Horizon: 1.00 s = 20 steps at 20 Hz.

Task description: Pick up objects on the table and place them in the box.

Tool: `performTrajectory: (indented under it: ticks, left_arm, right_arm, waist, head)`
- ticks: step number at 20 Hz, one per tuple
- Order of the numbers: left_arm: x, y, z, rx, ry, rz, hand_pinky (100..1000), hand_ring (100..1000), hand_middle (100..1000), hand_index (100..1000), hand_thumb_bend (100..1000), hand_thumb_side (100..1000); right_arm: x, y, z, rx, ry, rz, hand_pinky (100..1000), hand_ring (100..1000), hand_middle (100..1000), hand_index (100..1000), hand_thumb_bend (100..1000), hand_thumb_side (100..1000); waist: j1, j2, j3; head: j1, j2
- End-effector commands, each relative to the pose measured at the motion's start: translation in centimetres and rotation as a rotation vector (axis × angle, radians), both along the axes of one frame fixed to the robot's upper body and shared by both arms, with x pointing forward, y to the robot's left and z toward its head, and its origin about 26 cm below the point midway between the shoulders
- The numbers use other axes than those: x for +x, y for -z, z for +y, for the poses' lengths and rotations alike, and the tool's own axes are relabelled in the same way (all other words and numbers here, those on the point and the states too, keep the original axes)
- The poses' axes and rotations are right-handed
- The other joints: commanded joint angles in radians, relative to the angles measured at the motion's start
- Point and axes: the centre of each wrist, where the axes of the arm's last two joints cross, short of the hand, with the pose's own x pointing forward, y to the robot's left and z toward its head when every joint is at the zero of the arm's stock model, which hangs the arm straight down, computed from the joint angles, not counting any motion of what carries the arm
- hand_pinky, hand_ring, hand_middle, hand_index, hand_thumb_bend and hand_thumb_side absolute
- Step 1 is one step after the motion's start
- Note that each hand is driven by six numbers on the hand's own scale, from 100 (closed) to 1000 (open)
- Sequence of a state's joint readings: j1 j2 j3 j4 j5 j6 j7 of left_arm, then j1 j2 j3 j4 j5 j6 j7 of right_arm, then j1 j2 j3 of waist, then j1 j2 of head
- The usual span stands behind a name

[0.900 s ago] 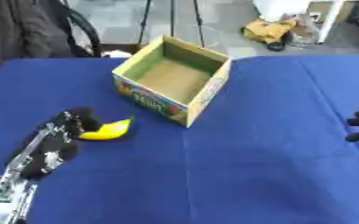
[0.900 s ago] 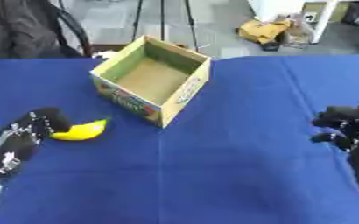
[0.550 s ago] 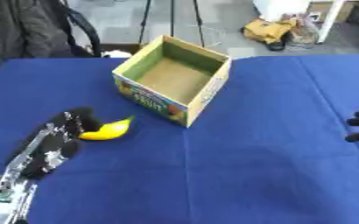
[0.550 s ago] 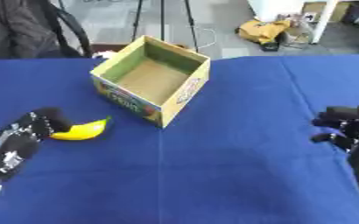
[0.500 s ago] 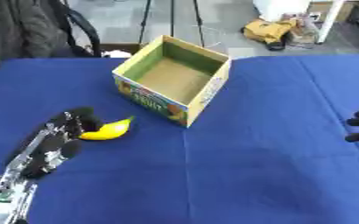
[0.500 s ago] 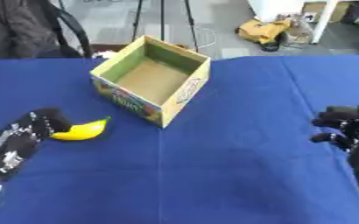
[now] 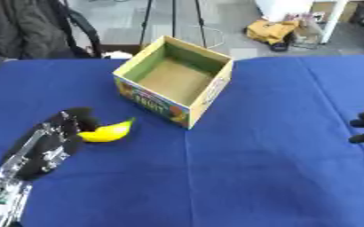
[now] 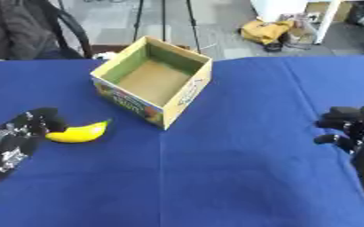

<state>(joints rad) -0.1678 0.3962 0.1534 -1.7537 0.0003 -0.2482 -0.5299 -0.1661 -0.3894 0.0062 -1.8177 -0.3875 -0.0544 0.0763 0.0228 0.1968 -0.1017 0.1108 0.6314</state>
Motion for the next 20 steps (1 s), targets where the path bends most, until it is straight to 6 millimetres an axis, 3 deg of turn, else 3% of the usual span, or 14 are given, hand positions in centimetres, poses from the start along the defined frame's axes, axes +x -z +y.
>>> performTrajectory:
  ticks: [1, 5, 8, 12, 20]
  left_arm:
    - [-0.3, -4.0, 2.0, 0.312, -0.046, -0.136, 818, 763, 707, 874, 660, 584]
    - [0.2, -6.2, 4.1, 0.626, -0.076, -0.209, 808, 750, 707, 872, 755, 607]
    - [0.9, -7.0, 5.2, 0.774, -0.088, -0.236, 796, 736, 692, 868, 763, 609]
    - [2.4, -7.1, 5.8, 0.859, -0.105, -0.239, 780, 714, 668, 856, 726, 604]
    - [5.8, -6.3, 4.9, 0.960, -0.105, -0.204, 763, 696, 642, 846, 681, 632]
  right_arm:
    - [0.0, -0.6, -0.5, -0.023, 0.007, -0.012, 573, 719, 657, 732, 100, 847]
    - [0.0, -0.4, -0.6, -0.028, 0.007, -0.004, 573, 719, 657, 732, 100, 848]
    - [0.0, -0.3, -0.6, -0.030, 0.005, -0.001, 573, 719, 656, 732, 100, 849]
    - [-0.1, -0.2, -0.5, -0.031, 0.003, 0.004, 573, 719, 656, 732, 100, 850]
    - [-0.1, 0.1, -0.5, -0.032, -0.001, 0.015, 572, 719, 656, 732, 100, 853]
  waist:
    - [0.003, -0.017, 0.002]
    - [0.010, -0.023, 0.003]
    - [0.012, -0.025, 0.001]
    - [0.012, -0.027, -0.002]
    - [0.013, -0.033, -0.002]
  head:
    - [-0.007, -0.001]
    - [-0.009, 0.003]
    - [-0.007, 0.003]
    - [-0.003, 0.006]
    - [0.000, 0.017]
